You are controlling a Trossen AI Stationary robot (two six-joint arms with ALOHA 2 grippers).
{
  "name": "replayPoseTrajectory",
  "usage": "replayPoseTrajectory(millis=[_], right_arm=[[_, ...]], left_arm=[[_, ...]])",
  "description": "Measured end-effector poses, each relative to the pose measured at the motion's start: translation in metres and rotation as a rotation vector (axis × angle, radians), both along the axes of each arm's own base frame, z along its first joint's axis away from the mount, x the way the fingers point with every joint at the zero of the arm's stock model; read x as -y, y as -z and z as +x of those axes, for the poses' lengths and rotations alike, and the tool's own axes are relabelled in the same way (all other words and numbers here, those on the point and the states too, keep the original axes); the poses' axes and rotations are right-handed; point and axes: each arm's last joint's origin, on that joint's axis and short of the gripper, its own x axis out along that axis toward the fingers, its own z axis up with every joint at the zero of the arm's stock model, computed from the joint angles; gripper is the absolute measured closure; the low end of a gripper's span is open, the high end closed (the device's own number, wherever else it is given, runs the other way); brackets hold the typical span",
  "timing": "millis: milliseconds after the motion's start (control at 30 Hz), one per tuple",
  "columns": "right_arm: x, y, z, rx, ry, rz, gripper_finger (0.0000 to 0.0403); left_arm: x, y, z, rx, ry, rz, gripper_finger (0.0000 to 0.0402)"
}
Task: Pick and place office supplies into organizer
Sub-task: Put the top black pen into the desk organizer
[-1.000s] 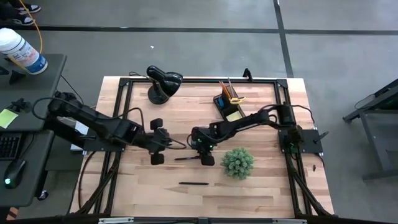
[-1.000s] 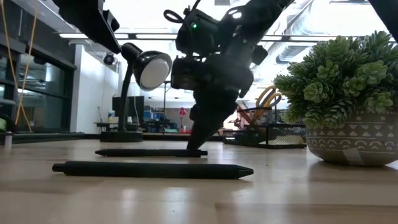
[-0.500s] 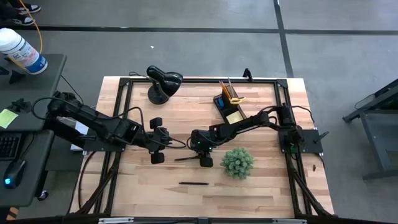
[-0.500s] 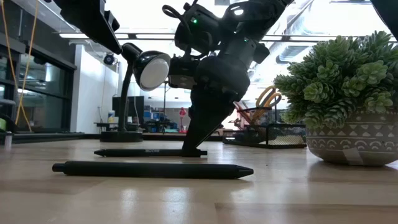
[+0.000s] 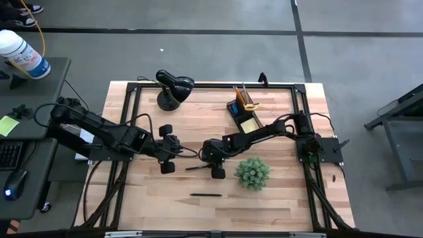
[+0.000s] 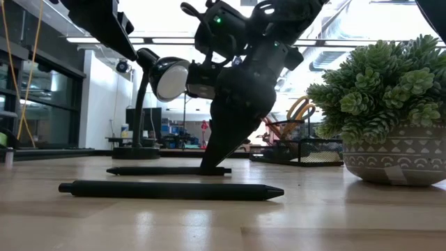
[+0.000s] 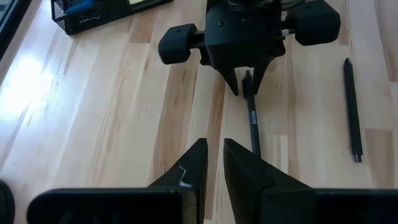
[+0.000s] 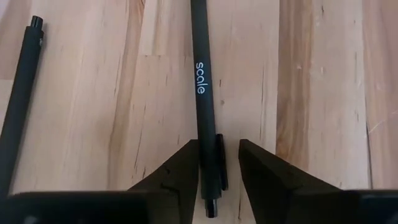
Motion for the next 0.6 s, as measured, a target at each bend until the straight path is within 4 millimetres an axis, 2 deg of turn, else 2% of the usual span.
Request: replayPoseTrajectory(millis=[367,600], right_arm=[[-0.0002,0.0010,-0.0006,-0.007,-0.016,0.015,0.0372],[-0.0005,0.0011,-0.0008,-0.009,-0.020,0.022,0.0386]], left_arm=[[-0.0005,0.0004,-0.0007,-0.008,-0.006,0.011,0.0360],[-0.0008,0.0013,-0.0018,-0.022,-0.007,0.015,0.0360]])
